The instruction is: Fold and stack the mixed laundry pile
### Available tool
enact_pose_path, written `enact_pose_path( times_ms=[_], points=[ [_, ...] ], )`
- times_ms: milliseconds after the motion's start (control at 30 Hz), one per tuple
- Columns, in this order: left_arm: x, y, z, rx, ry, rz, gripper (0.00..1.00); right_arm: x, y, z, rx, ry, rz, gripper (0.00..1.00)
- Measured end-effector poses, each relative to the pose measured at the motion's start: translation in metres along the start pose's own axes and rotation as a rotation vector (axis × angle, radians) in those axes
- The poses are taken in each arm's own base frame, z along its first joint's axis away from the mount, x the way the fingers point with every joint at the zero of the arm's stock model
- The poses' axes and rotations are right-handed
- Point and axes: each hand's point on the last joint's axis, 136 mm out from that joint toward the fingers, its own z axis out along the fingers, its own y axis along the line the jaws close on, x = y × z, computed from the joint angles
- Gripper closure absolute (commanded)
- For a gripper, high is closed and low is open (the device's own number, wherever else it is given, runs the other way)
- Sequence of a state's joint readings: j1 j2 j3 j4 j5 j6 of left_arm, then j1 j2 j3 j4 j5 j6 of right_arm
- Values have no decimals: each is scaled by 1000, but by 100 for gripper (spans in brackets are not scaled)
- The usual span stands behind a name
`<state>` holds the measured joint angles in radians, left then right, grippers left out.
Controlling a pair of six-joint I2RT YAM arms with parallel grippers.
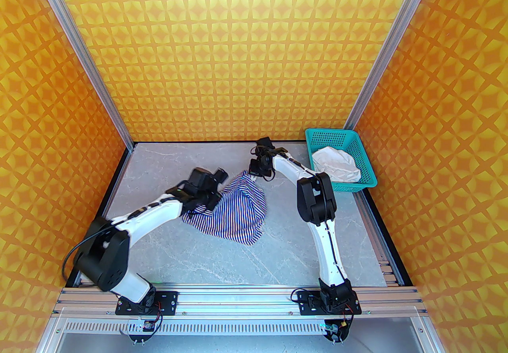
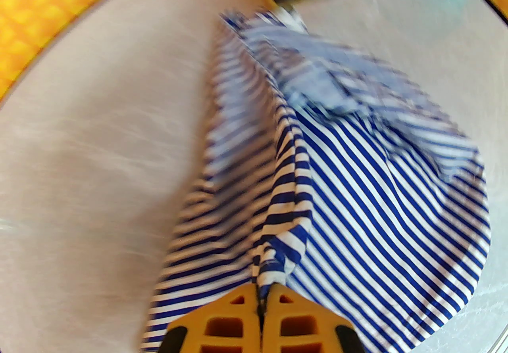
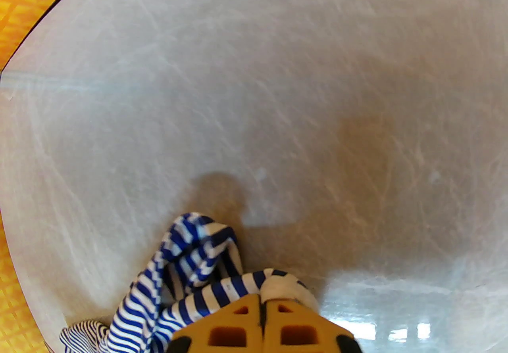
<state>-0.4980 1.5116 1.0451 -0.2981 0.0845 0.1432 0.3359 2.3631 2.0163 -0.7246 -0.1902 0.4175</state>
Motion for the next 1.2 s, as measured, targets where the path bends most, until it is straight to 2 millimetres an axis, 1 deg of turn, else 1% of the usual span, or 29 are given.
enact_pose_path(
  times_ms=[67,100,167,233,267,333,367,400,433,467,500,533,567,633,667,733,767,800,833,867,900,933,1000,1100,1200],
  points=[
    [-19,11,-23,-29,-75,-4,100,-9,3,-21,10,-34,-19,100],
    [-28,15,-34,-42,-113,-2,100,-16,6,-38,11,-66,-29,100],
    [-48,20,-60,-65,-193,10,100,-29,13,-80,6,-146,-51,100],
    [-71,22,-95,-86,-292,27,100,-42,21,-138,0,-257,-76,100],
    [-79,22,-108,-93,-326,36,100,-47,25,-168,-7,-316,-88,100],
    [-101,21,-149,-115,-434,61,100,-54,35,-239,-25,-462,-118,100],
    [-109,20,-169,-125,-480,71,100,-54,37,-270,-29,-527,-129,100],
    [-119,18,-193,-139,-540,85,100,-51,41,-311,-38,-610,-145,100],
    [-126,17,-216,-151,-592,99,100,-46,43,-340,-43,-670,-157,100],
    [-132,15,-241,-164,-647,113,100,-41,44,-364,-47,-717,-166,100],
    [-136,13,-263,-177,-694,125,100,-32,45,-396,-55,-786,-180,100],
    [-137,10,-286,-191,-739,143,100,-23,43,-422,-52,-845,-191,100],
    [-138,7,-313,-207,-793,158,100,-9,40,-447,-50,-896,-198,100],
    [-135,2,-356,-231,-865,184,100,15,33,-488,-34,-985,-208,100],
    [-134,-1,-378,-244,-901,196,100,28,28,-513,-22,-1038,-208,100],
    [-131,-7,-419,-267,-971,214,100,45,21,-548,-3,-1121,-199,100],
    [-129,-9,-434,-275,-998,219,100,54,17,-564,3,-1155,-191,100],
    [-128,-11,-446,-282,-1020,225,100,61,13,-575,11,-1180,-181,100],
    [-127,-12,-453,-288,-1031,230,100,66,11,-583,19,-1195,-174,100],
    [-126,-12,-454,-289,-1030,232,100,68,9,-586,28,-1200,-169,100],
    [-127,-10,-450,-293,-1014,231,100,68,7,-586,38,-1197,-163,100],
    [-129,-7,-441,-295,-988,224,100,66,5,-582,52,-1182,-159,100],
    [-134,0,-419,-301,-931,210,100,55,4,-562,81,-1130,-156,100],
    [-149,23,-361,-320,-794,175,100,22,4,-507,128,-1004,-160,100],
    [-160,59,-302,-347,-661,96,100,-14,1,-441,169,-865,-152,100]
  ],
)
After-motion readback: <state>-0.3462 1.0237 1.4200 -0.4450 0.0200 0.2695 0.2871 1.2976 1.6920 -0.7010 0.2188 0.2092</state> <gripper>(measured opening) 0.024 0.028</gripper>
